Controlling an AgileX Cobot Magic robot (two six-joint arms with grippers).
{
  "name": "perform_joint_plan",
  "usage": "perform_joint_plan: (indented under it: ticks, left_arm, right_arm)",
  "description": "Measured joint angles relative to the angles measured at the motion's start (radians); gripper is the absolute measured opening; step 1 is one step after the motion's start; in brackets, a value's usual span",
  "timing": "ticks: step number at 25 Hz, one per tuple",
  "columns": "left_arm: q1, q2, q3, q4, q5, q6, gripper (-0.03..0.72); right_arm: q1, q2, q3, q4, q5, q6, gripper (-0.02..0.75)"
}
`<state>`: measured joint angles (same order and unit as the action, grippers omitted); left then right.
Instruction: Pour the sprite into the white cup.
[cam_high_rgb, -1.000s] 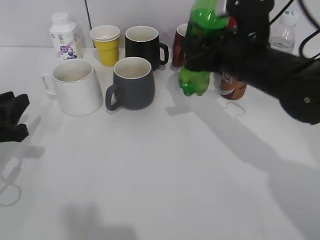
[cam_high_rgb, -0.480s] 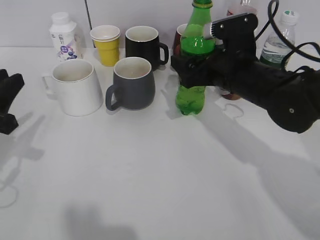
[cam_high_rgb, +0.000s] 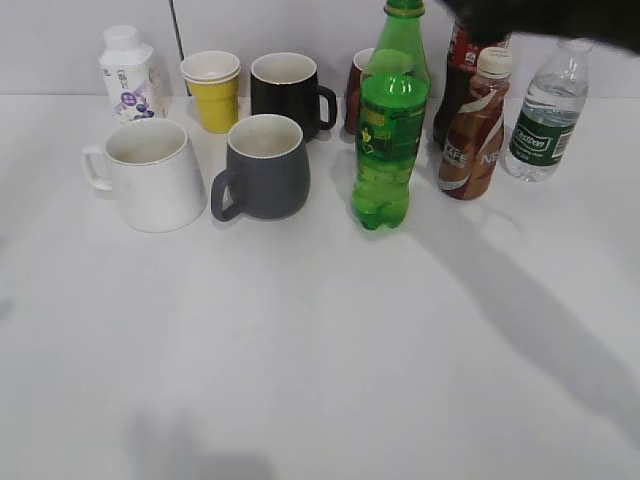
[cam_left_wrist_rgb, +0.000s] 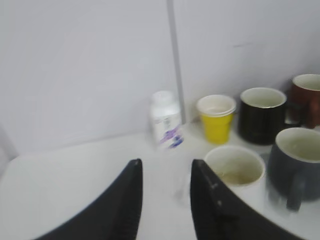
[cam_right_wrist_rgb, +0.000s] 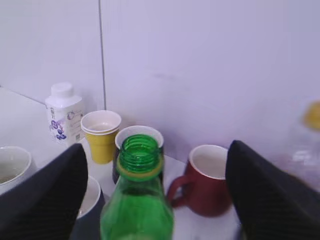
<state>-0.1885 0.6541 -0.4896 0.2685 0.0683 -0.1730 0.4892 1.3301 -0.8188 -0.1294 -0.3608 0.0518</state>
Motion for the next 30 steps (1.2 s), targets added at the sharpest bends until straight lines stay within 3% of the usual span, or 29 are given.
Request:
perform_joint_plan:
  ticks: [5,10,12,17,20,25,30]
  left_arm:
    - [-0.018,-0.245,-0.176,-0.012,0.586,-0.005,0.337]
    - [-0.02,-0.394,-0.184,-0.037,0.939,-0.005,0.491]
    - [-0.02,-0.447,-0.184,-0.041,1.047,-0.005,0.52]
    - [-0.02,-0.571,-0.185,-0.042,1.145,-0.005,0.535]
    - [-0.02,-0.636,-0.16,-0.043,1.146,-0.005,0.535]
    - [-0.02,-0.661,-0.075,-0.045,1.126,0.002,0.535]
    - [-0.02,-0.662,-0.033,-0.048,1.013,0.008,0.535]
  right_arm:
    - [0.001,-0.283,-0.001,0.006,0.371,0.001,0.647]
    - [0.002,-0.575,0.007,0.02,0.794,0.001,0.631]
    - [0.002,-0.672,0.027,0.04,0.947,0.001,0.627]
    - [0.002,-0.943,0.139,0.063,1.309,0.001,0.605]
    - [0.002,-1.095,0.219,0.068,1.441,0.001,0.597]
    - [0.002,-1.268,0.293,0.063,1.453,0.001,0.596]
    - [0.002,-1.289,0.319,0.045,1.42,0.001,0.595]
